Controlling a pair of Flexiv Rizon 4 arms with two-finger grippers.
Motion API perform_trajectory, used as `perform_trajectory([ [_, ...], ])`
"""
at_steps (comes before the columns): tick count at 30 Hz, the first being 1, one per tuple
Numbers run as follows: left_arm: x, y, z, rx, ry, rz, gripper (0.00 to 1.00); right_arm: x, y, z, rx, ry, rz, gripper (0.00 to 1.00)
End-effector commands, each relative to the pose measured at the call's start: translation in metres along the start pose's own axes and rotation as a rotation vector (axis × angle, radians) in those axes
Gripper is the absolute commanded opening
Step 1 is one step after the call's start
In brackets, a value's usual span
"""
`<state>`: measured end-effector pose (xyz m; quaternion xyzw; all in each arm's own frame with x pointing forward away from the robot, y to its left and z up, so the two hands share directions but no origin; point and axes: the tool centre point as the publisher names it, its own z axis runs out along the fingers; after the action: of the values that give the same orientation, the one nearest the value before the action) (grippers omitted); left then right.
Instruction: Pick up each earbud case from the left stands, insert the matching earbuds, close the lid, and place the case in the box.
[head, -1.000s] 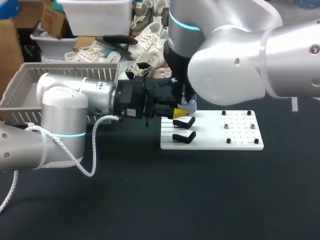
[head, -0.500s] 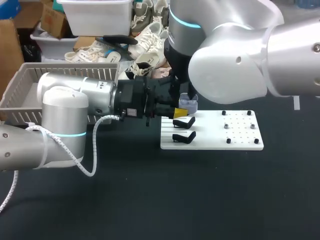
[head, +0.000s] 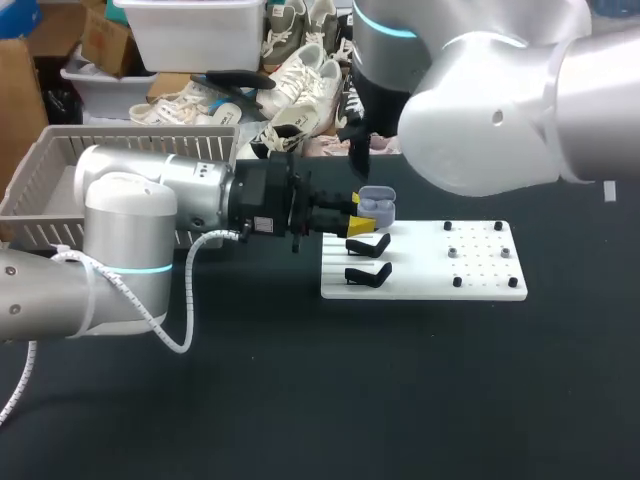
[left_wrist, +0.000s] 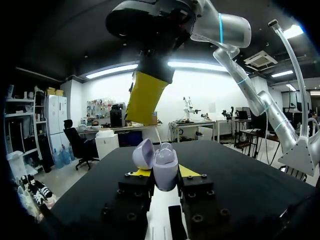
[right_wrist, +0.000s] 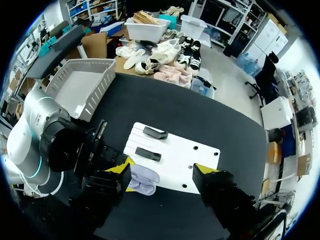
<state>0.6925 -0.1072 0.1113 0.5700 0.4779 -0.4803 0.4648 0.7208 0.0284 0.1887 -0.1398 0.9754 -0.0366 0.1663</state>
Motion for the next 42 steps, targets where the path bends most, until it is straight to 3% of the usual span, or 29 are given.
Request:
perform_trajectory([
  [1, 0.0, 0.0, 0.0, 0.0, 0.0, 0.001, 0.0, -0.006, -0.011, 0.002, 0.029, -0.004, 0.012, 1.0],
  [10, 0.0, 0.0, 0.0, 0.0, 0.0, 0.001, 0.0, -0.007, -0.031, 0.033, 0.031, 0.061, 0.071, 1.0],
  [17, 0.0, 0.0, 0.0, 0.0, 0.0, 0.001, 0.0, 0.005, -0.031, 0.029, 0.008, 0.07, 0.069, 1.0],
  [26, 0.0, 0.0, 0.0, 0.0, 0.0, 0.001, 0.0, 0.03, -0.027, 0.018, -0.111, 0.08, 0.077, 1.0],
  [28, 0.0, 0.0, 0.0, 0.0, 0.0, 0.001, 0.0, 0.032, -0.026, 0.017, -0.103, 0.064, 0.082, 1.0],
  [35, 0.0, 0.0, 0.0, 0.0, 0.0, 0.001, 0.0, 0.019, -0.029, -0.01, -0.1, -0.03, 0.078, 1.0],
  [42, 0.0, 0.0, 0.0, 0.0, 0.0, 0.001, 0.0, -0.003, -0.024, 0.004, -0.088, -0.022, 0.051, 1.0],
])
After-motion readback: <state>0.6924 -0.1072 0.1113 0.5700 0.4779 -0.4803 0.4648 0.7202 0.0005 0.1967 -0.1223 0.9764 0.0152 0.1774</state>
